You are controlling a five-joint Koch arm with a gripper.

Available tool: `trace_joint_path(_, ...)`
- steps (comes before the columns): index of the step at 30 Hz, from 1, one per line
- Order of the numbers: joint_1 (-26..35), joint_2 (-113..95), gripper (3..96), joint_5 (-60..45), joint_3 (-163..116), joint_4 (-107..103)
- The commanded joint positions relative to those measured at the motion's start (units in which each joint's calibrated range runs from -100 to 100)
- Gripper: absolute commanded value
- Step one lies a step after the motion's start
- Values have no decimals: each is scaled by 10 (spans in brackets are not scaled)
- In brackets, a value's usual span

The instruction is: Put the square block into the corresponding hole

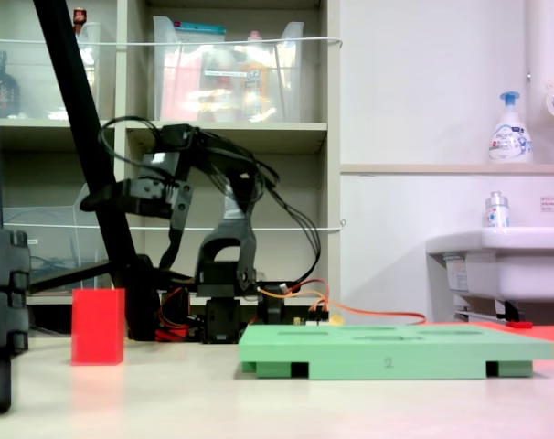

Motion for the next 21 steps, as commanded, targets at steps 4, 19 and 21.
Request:
trace_joint_path(4,22,98,950,0,64,70)
trace_joint_path(19,21,262,948,3,105,107)
trace_joint_path(21,17,277,948,0,112,110)
